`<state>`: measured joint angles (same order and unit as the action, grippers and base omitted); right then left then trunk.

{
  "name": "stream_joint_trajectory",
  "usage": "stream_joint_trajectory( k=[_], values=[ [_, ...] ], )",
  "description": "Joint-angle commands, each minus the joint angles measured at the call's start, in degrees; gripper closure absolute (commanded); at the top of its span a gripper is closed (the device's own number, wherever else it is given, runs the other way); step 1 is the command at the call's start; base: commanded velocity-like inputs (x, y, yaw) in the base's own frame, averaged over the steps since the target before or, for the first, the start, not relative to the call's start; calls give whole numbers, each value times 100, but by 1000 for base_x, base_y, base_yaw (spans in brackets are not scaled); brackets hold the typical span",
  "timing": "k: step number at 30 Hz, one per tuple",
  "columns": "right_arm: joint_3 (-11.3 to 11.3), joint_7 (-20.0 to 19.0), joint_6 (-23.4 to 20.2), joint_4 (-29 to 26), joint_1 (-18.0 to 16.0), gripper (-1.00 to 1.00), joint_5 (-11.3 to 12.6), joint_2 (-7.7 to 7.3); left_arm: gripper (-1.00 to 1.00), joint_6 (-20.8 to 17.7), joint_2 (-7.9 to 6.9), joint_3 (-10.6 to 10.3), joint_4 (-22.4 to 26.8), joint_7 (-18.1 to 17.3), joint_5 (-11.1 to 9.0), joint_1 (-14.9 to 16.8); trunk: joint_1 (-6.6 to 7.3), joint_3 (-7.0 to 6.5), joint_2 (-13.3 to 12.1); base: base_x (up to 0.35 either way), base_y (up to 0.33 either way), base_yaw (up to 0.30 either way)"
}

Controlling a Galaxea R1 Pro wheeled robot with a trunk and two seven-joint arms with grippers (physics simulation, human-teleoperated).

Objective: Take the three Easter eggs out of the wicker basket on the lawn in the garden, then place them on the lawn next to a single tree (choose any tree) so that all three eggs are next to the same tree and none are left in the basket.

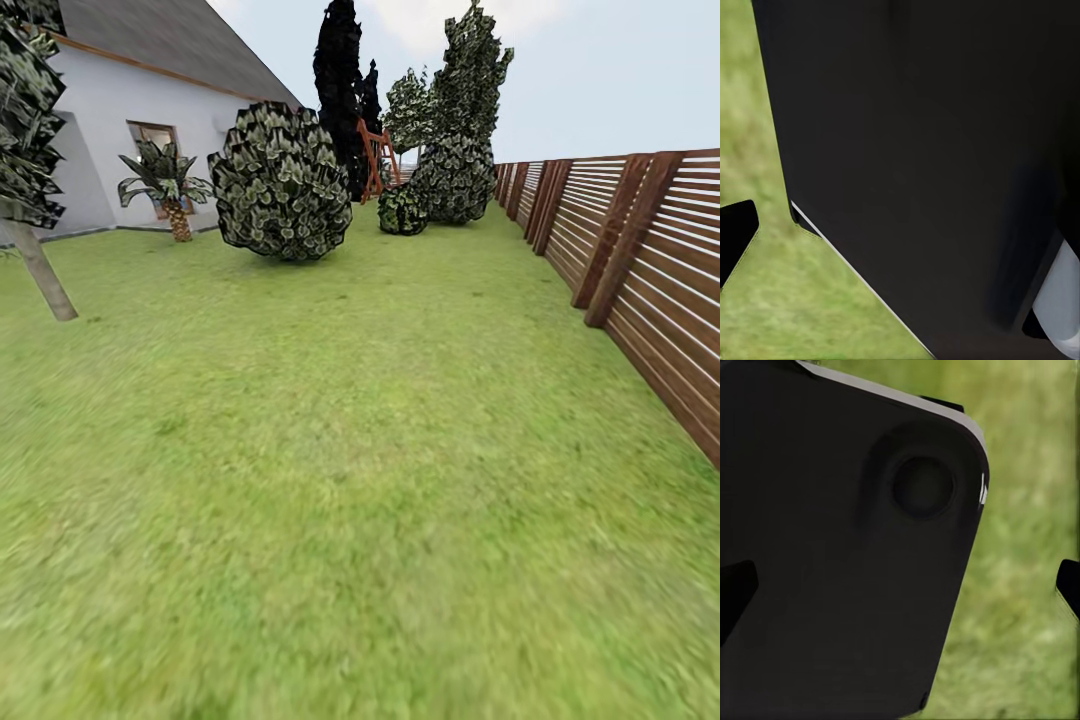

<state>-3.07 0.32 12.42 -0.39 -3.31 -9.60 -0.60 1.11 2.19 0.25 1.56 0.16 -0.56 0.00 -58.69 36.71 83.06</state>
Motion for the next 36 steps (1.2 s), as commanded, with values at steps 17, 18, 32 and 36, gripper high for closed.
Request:
stream_joint_trajectory(
  k=[17,18,32,36],
  values=[
    [-27,3,15,4,-3,-100,-9,-8,-100,12,2,2,2,2,-6,0,-3,4,2,341,0,0],
    [-27,3,15,4,-3,-100,-8,-9,-100,12,1,2,2,2,-6,0,-3,4,2,341,0,0],
    [-27,3,15,5,-3,-100,-8,-7,-100,12,1,2,2,2,-6,0,-3,4,2,341,0,0],
    [-27,3,15,4,-3,-100,-13,-2,-100,12,1,2,2,2,-6,0,-3,4,2,341,0,0]
  ],
)
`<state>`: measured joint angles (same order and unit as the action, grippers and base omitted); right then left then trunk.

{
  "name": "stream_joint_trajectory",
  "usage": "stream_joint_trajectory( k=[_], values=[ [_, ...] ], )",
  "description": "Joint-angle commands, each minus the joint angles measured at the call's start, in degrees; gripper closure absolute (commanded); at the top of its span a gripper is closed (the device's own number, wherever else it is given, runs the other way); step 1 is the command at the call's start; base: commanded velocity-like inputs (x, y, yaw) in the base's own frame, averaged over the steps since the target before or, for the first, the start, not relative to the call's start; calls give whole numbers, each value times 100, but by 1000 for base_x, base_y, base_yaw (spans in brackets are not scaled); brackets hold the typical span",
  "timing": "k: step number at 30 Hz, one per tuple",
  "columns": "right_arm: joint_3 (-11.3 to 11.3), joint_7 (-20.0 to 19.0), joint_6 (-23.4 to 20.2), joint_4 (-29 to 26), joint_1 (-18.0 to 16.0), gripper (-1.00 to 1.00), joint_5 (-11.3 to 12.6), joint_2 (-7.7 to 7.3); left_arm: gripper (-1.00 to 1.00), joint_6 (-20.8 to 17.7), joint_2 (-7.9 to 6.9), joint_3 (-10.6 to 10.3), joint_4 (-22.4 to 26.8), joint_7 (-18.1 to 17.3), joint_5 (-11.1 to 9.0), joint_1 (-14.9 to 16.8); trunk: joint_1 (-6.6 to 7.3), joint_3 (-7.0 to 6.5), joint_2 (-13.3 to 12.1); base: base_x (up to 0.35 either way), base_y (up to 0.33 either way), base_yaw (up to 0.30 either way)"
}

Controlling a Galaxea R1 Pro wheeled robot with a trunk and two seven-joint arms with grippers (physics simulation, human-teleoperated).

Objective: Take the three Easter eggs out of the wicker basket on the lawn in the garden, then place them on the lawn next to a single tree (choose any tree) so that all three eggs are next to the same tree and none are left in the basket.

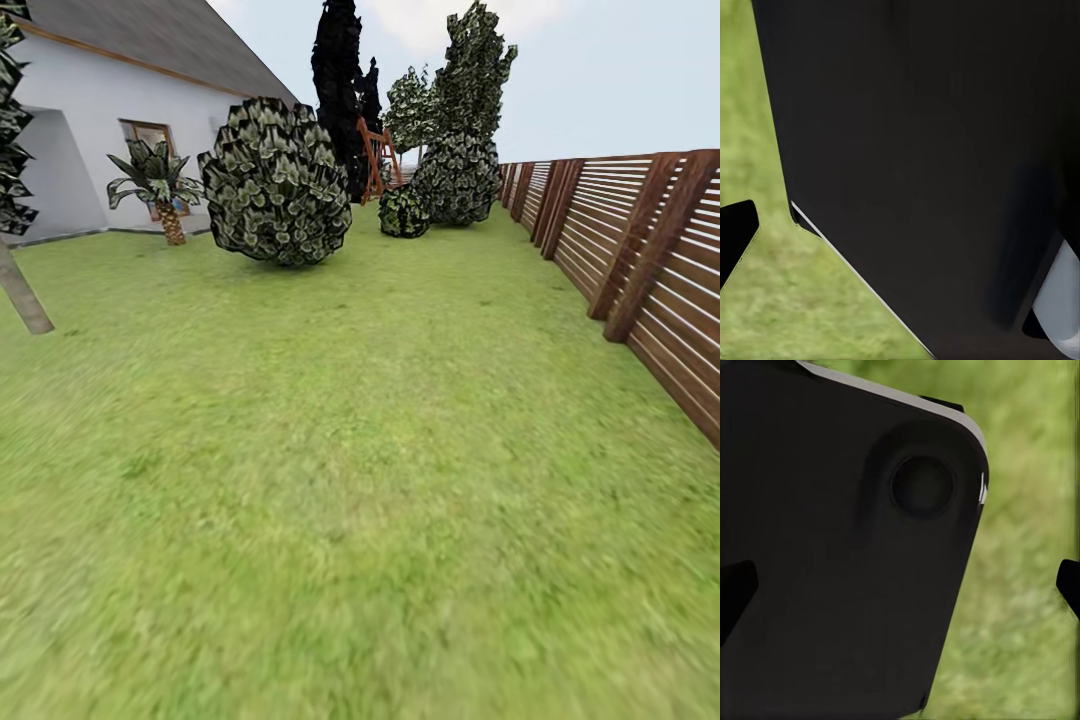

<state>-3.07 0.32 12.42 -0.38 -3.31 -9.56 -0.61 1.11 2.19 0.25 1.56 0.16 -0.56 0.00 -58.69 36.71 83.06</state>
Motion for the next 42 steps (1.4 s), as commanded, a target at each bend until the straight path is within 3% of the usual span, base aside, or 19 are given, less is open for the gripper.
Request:
stream_joint_trajectory(
  k=[1,42],
  values=[
    [-27,3,15,5,-3,-100,-13,-1,-100,12,1,2,2,2,-6,0,-3,4,2,341,0,0],
    [-27,3,15,4,-3,-100,-12,-1,-100,12,1,2,2,2,-6,0,-3,4,2,341,0,0]
  ],
)
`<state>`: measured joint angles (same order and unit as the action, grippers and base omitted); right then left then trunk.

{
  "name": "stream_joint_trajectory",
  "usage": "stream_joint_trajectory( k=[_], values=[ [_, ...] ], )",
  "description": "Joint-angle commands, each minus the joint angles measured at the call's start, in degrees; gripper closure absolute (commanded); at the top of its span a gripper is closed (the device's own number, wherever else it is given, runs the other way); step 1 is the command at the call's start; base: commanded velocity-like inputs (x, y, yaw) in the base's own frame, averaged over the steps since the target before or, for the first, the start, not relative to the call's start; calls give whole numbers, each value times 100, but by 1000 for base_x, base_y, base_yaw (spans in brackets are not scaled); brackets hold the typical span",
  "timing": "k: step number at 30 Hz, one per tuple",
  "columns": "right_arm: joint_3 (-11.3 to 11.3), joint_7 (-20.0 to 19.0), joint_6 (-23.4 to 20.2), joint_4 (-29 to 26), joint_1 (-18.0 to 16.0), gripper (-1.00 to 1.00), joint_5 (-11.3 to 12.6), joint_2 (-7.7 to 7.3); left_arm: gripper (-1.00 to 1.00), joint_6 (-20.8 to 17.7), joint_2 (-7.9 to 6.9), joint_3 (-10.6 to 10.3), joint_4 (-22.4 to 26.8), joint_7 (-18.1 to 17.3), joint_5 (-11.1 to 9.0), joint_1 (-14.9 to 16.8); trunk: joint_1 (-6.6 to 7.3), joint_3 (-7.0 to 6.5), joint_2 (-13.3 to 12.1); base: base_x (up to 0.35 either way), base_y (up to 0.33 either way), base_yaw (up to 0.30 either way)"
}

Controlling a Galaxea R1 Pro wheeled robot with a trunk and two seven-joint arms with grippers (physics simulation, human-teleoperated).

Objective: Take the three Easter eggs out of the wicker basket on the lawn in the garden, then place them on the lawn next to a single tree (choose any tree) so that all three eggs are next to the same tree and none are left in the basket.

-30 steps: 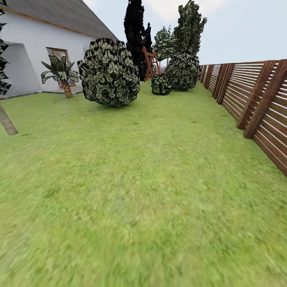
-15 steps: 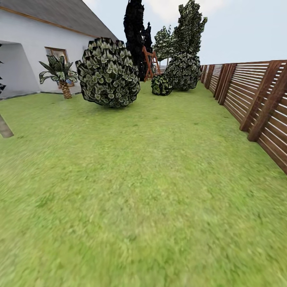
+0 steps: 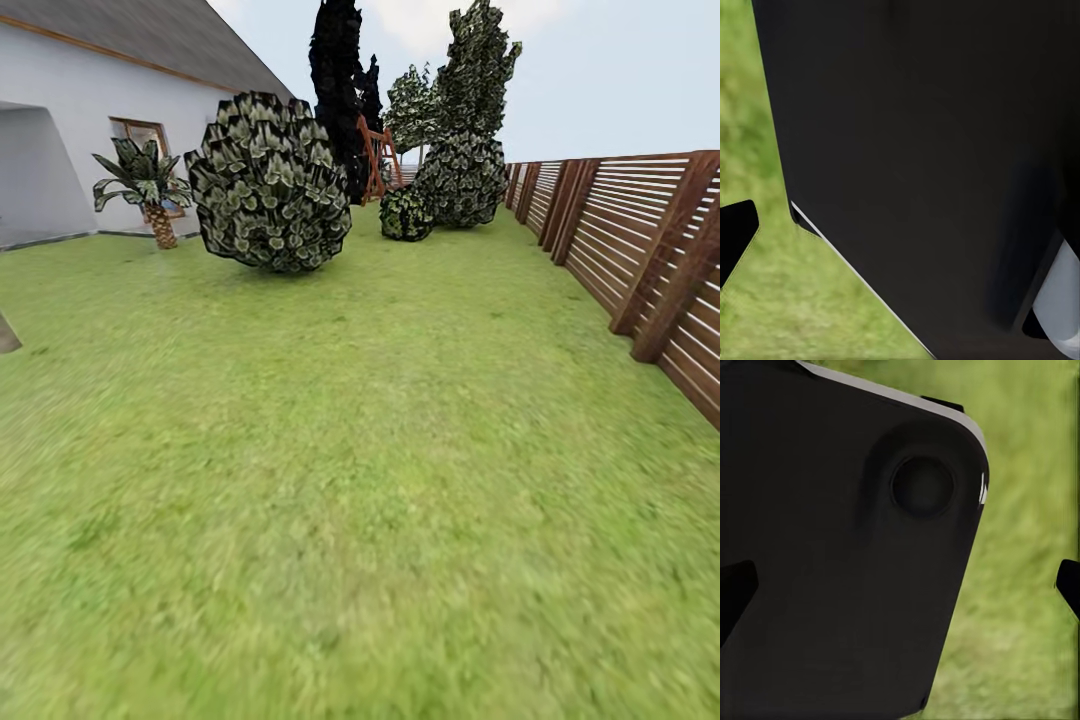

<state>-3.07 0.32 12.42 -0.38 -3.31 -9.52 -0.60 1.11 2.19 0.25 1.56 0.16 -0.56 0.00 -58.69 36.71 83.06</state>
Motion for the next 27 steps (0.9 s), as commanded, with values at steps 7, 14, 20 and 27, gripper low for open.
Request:
stream_joint_trajectory(
  k=[7,14,20,27],
  values=[
    [-27,3,15,3,-3,-100,-16,-2,-100,12,4,2,2,2,-6,0,-3,4,2,341,0,0],
    [-27,3,15,4,-3,-100,-15,-2,-100,12,1,2,2,2,-6,0,-3,4,2,341,0,0],
    [-27,3,15,3,-3,-100,-18,-2,-100,12,1,2,2,2,-6,0,-3,4,2,341,0,0],
    [-27,3,15,4,-3,-100,-15,-2,-100,12,1,2,2,2,-6,0,-3,4,2,341,0,0]
  ],
)
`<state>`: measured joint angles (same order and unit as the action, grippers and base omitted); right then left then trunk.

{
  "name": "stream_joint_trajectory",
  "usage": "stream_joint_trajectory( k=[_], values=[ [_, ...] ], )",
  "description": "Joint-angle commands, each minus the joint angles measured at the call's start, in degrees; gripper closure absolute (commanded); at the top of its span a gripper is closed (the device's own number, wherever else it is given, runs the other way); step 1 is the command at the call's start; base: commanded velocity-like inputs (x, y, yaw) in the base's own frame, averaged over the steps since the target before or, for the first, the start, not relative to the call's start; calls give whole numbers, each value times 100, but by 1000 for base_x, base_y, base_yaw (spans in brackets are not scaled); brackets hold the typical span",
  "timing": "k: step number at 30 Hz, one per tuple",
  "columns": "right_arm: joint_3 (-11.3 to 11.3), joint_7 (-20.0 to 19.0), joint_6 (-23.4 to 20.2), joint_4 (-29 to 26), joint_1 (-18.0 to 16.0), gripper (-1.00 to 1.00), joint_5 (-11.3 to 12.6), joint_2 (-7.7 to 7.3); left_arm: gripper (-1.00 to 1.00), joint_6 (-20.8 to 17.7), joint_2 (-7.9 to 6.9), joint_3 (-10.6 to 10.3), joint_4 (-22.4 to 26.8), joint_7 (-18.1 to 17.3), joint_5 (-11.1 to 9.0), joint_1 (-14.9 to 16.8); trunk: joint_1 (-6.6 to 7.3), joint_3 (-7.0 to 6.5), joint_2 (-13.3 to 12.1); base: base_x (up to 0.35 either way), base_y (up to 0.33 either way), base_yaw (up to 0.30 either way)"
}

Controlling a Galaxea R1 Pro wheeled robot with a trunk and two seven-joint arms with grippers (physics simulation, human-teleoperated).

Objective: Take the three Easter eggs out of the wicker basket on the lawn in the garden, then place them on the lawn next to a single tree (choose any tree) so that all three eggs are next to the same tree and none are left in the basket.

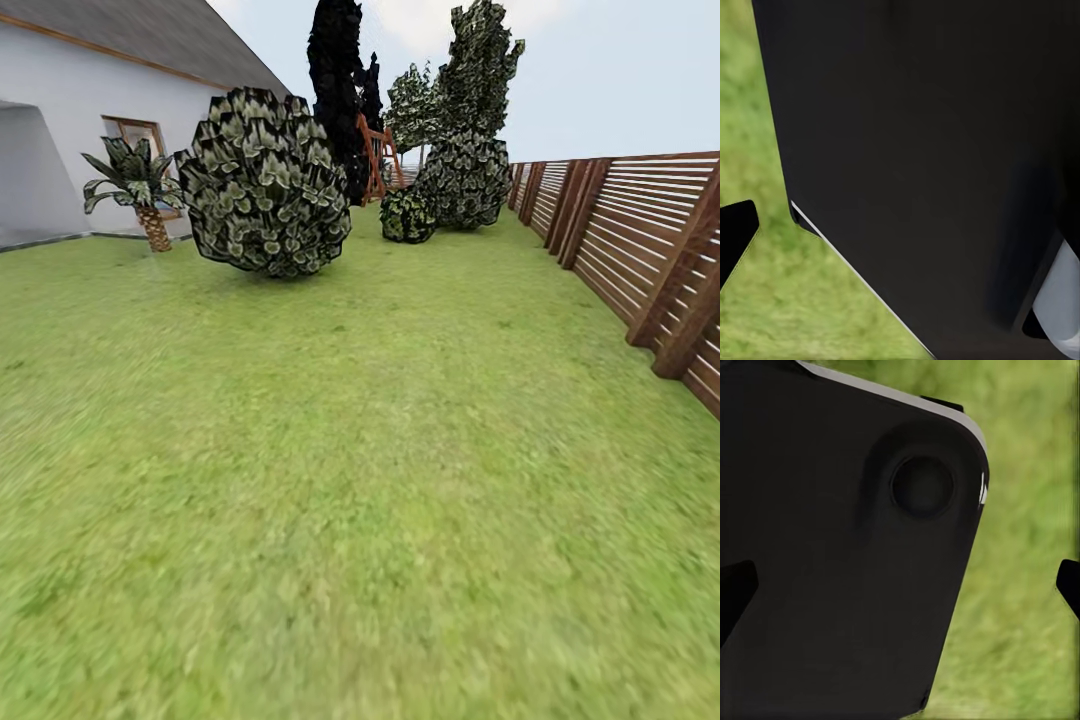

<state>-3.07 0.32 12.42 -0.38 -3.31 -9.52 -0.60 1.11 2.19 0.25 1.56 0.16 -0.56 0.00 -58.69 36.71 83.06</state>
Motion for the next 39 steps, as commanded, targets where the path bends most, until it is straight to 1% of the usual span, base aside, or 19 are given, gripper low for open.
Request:
stream_joint_trajectory(
  k=[1,39],
  values=[
    [-27,3,15,3,-3,-100,-17,-2,-100,12,1,2,2,2,-6,0,-3,4,2,341,0,0],
    [-27,3,15,3,-3,-100,-16,-2,-100,12,1,2,2,2,-6,0,-3,4,2,341,0,0]
  ],
)
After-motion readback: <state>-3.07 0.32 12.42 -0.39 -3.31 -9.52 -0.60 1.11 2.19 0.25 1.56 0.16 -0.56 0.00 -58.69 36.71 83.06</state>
